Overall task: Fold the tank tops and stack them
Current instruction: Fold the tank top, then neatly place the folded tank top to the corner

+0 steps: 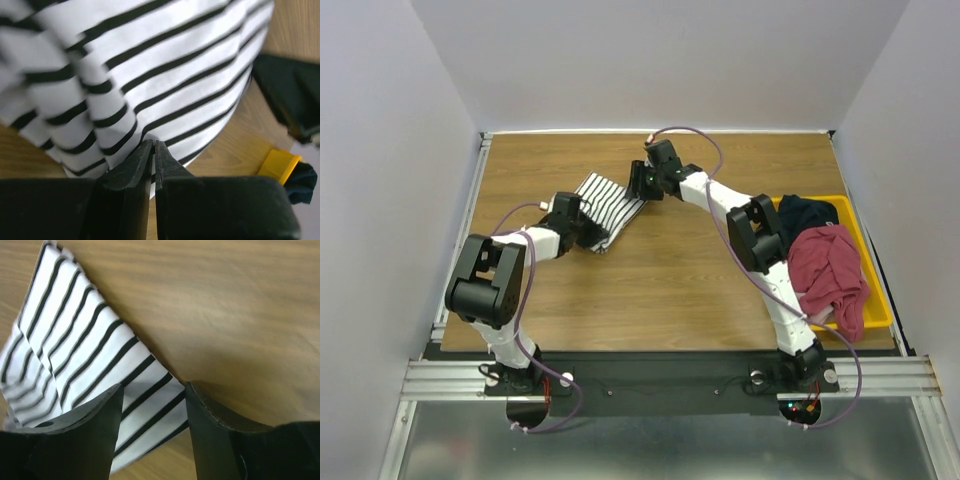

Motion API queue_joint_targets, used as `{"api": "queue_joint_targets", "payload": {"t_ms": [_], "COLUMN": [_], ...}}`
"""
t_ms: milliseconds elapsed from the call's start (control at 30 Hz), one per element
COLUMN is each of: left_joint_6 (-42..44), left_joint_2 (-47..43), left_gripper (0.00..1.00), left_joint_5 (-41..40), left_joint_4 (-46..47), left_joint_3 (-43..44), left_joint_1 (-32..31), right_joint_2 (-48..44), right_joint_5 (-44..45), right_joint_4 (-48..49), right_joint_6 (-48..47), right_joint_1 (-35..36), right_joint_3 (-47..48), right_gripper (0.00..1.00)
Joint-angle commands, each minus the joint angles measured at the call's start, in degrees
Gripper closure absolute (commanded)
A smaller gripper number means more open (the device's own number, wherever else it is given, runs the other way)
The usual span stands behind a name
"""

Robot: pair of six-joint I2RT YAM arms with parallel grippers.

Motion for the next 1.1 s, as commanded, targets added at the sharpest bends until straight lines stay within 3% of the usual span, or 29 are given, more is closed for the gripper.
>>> {"api": "queue_joint_targets", "payload": {"t_ms": [0,133,300,500,533,700,1067], "left_joint_6": [-1.6,1.0,9.5,21.6,23.5,32.9,37.5], "left_joint_2": [-3.7,-4.1,-5.2,-1.0,1.4,8.4,19.2], "left_gripper": [0.8,0.77,0.75,0.5,0.44,0.43,0.4], "left_joint_5": [1.1,-0.2,-6.0,-17.0,-17.2,-20.5,-21.0], "left_joint_4": [2.4,0.6,-8.2,-22.6,-23.7,-33.4,-37.3], "left_joint_3": [-1.3,0.4,10.0,26.3,28.2,38.0,41.1], "left_joint_1": [-3.6,-3.3,-3.3,-6.0,-6.7,-9.2,-11.3], "right_joint_2": [7.1,10.0,4.6,-2.3,-4.8,-13.5,-33.3], "right_joint_5": [-2.3,-1.7,4.7,11.4,12.9,14.6,13.2], "right_joint_4": [-3.3,-3.2,-3.1,-3.1,-3.0,-2.9,2.4], "right_joint_6": [-4.2,-5.6,-7.5,-7.6,-6.7,-2.6,-1.5], "right_joint_1": [0.3,0.3,0.0,-0.7,-1.1,-4.1,-6.5], "right_joint_3": [11.0,17.2,16.4,14.3,13.4,3.0,-19.7], "right_gripper": [0.39,0.32,0.25,0.21,0.21,0.21,0.18]}}
